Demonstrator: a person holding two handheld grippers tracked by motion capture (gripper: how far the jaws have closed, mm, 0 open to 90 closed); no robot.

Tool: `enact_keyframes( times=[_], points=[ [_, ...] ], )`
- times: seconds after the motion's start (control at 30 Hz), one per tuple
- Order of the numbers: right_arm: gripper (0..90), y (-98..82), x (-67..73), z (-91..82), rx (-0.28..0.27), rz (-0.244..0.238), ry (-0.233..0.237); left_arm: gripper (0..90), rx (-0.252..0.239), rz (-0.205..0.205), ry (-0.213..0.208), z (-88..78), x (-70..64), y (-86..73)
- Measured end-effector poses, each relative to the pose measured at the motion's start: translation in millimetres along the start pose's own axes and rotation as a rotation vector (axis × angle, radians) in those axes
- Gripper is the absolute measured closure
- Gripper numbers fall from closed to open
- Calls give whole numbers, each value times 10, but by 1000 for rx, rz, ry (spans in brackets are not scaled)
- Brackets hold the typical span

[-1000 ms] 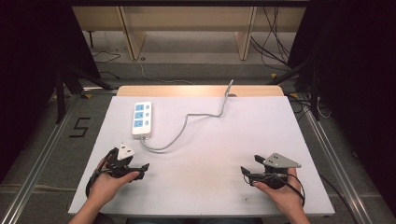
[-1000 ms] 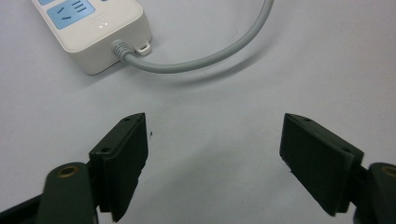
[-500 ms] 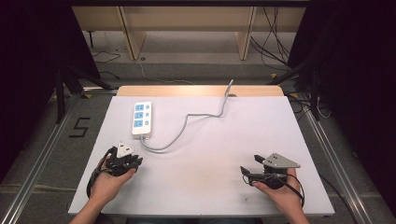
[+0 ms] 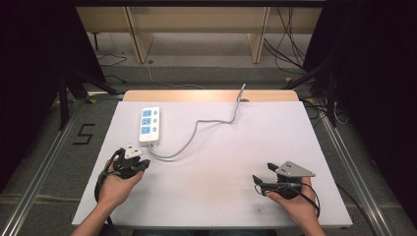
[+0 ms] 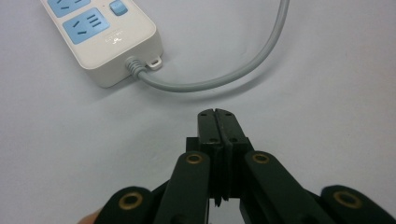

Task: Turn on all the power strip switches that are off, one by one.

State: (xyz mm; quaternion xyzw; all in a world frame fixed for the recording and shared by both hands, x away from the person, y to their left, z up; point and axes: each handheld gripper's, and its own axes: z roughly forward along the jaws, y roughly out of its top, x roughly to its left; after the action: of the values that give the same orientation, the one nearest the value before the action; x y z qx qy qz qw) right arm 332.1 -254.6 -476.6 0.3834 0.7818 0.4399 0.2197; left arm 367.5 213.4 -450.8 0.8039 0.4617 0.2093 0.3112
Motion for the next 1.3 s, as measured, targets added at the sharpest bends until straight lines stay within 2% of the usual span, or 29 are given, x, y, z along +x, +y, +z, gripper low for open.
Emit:
enact_keyframes(
  times=[0.47, 0.6, 0.8, 1.07, 1.3],
  points=[
    [284, 0, 6, -15, -6, 6, -4, 896, 30, -42, -24, 56, 149, 232],
    [284, -1, 8, -18, -4, 5, -2, 897, 41, -38, -2, 74, 196, 330],
    [283, -4, 13, -13, 2, 7, 2, 897, 50, -59, 7, 106, 255, 422],
    [284, -6, 14, -14, 1, 8, 2, 897, 79, -57, 16, 199, 321, 472],
    [284, -6, 17, -9, 3, 10, 5, 896, 112, -89, 8, 311, 393, 541]
  ],
)
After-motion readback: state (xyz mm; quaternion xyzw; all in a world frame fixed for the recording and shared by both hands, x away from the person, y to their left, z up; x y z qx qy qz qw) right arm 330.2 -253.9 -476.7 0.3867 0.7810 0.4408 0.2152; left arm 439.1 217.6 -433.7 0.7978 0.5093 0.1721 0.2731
